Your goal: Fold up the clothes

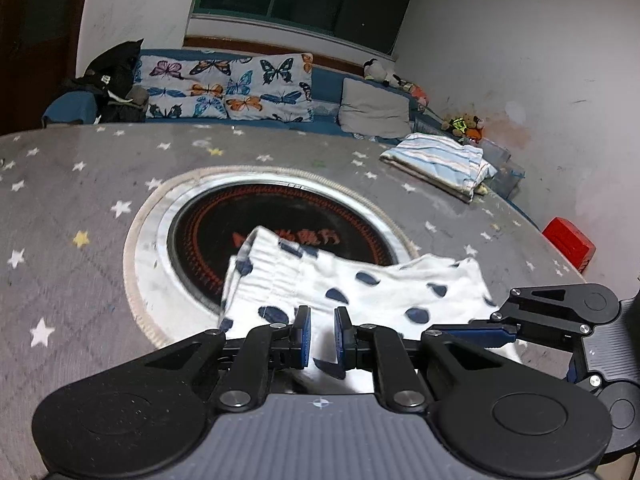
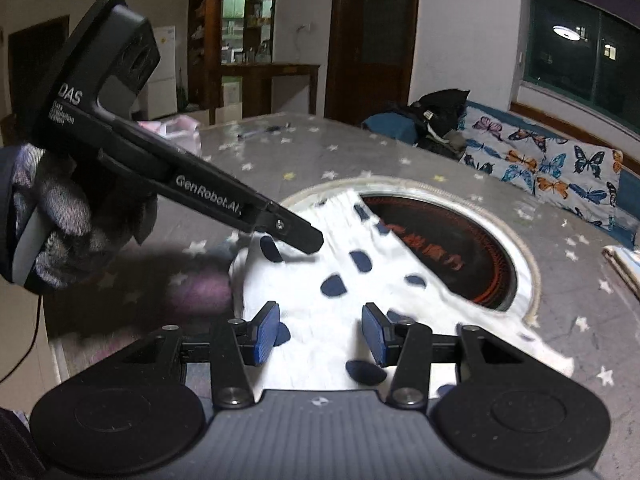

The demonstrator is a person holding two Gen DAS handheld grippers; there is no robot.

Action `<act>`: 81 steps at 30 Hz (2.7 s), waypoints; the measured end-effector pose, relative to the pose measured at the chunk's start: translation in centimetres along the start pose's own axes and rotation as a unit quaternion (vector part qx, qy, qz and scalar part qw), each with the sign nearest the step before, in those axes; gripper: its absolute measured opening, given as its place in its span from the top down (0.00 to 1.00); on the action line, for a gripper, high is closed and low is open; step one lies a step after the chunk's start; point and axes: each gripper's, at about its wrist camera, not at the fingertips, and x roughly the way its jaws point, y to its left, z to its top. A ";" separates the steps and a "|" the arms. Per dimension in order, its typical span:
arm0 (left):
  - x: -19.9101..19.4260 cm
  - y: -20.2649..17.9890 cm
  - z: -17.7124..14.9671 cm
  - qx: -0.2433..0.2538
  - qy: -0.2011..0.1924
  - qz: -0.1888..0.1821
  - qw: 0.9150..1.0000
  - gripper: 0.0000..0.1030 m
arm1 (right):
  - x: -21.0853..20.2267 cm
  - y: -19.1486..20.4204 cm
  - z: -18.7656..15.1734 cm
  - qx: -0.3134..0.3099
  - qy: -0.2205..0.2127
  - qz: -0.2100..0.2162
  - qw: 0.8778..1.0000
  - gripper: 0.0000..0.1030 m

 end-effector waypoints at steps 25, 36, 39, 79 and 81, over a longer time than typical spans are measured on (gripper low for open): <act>0.0 1.2 -1.2 -0.028 -0.010 -0.016 0.999 0.87 | -0.5 -9.1 -1.3 0.161 0.001 -0.060 0.985 0.54; -1.1 1.0 -0.6 -0.031 -0.025 -0.014 0.999 0.82 | -1.3 -11.2 -1.9 0.167 0.004 -0.103 0.980 0.54; -1.5 1.2 -0.4 -0.033 -0.033 -0.006 0.999 0.80 | -2.0 -9.9 -1.2 0.154 -0.006 -0.088 0.984 0.54; -2.5 7.5 0.1 -0.237 -0.008 -0.025 0.971 0.41 | 7.3 8.3 3.3 -0.178 0.039 -0.041 0.982 0.72; -2.3 7.6 0.0 -0.249 -0.003 -0.028 0.968 0.38 | 7.2 8.0 3.4 -0.172 0.036 -0.042 0.983 0.77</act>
